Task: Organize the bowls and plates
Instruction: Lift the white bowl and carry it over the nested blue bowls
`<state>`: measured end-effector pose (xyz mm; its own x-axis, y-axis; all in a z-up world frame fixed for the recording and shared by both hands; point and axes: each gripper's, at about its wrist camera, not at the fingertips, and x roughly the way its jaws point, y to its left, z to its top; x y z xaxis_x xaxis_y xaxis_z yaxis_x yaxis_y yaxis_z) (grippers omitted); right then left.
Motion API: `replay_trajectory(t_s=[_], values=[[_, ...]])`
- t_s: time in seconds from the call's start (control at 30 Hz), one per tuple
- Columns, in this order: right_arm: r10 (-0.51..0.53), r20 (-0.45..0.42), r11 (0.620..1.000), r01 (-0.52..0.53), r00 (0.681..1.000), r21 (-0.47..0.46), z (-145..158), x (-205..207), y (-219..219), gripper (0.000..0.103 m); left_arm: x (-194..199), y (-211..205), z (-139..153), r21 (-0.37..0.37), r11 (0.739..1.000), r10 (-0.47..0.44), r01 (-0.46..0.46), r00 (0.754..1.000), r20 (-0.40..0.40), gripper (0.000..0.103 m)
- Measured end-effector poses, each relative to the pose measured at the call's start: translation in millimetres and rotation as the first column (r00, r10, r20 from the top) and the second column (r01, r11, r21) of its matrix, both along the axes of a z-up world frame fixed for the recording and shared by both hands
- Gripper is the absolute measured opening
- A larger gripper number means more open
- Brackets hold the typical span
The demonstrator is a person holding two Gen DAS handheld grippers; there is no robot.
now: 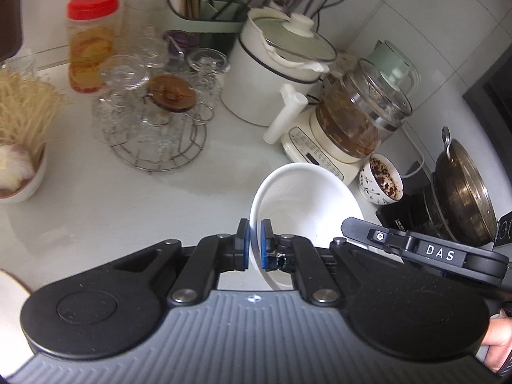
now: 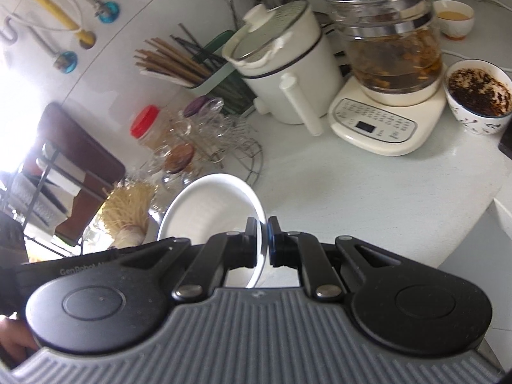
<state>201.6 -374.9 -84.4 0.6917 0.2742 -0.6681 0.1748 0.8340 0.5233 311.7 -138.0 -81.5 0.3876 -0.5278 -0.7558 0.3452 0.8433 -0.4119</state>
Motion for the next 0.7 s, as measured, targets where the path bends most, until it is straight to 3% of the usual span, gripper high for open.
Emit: replay_trajectory(t_s=[0.43, 0.7], values=[[0.091, -0.008, 0.996, -0.091, 0.996, -0.019, 1, 7, 35, 0.009, -19, 43, -3, 0.003, 0.997, 0.073, -0.073, 0.997, 0.006, 0.008], [0.148, -0.058, 0.988, -0.15, 0.987, -0.032, -11, 8, 55, 0.009, -31, 63, -14, 0.017, 0.995, 0.103, -0.103, 0.995, -0.01, 0.008]])
